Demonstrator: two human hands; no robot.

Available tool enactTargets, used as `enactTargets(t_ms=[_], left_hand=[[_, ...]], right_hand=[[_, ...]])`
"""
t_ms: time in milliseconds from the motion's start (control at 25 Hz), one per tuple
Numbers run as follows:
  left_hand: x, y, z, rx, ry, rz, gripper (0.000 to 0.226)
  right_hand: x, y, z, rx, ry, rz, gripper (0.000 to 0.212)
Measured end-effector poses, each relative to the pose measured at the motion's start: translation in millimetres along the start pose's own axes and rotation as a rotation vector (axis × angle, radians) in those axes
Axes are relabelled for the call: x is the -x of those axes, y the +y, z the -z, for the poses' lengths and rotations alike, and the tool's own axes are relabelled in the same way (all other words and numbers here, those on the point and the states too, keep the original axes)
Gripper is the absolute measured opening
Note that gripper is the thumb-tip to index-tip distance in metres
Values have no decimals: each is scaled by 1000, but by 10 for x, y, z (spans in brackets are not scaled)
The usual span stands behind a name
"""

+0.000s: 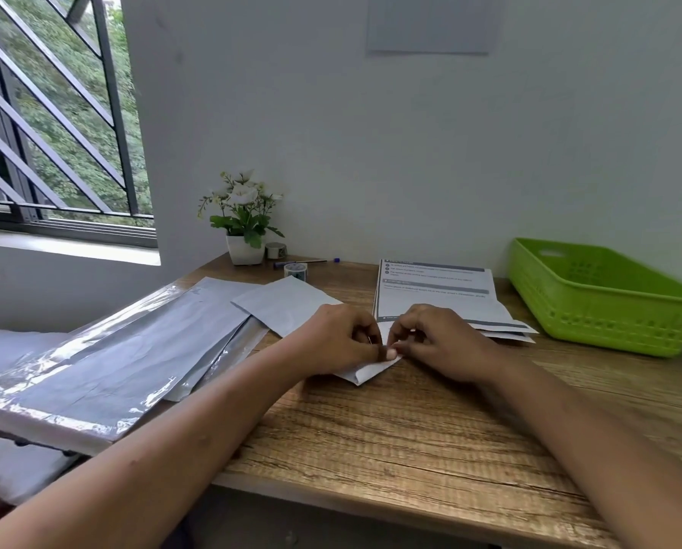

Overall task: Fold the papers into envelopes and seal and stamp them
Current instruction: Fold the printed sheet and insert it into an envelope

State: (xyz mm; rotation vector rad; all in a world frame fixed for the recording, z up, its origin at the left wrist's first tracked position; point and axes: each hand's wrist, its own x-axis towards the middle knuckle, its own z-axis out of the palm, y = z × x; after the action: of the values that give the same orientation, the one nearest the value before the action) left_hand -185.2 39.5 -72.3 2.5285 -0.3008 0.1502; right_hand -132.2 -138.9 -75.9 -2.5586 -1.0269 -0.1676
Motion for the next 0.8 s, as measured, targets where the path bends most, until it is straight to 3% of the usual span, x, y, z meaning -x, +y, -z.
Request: enactTargets(t_ms=[160,440,800], left_hand=[[-20,-50,44,115,-77,74,21],[-11,-93,127,240,-246,95,24],[46,-20,225,74,-409,34,30]], right_hand=[[-22,-35,-59,47,57,-49,7],[-5,-84,-116,-66,21,-221,49],[-30,85,10,-19,125,-441,30]])
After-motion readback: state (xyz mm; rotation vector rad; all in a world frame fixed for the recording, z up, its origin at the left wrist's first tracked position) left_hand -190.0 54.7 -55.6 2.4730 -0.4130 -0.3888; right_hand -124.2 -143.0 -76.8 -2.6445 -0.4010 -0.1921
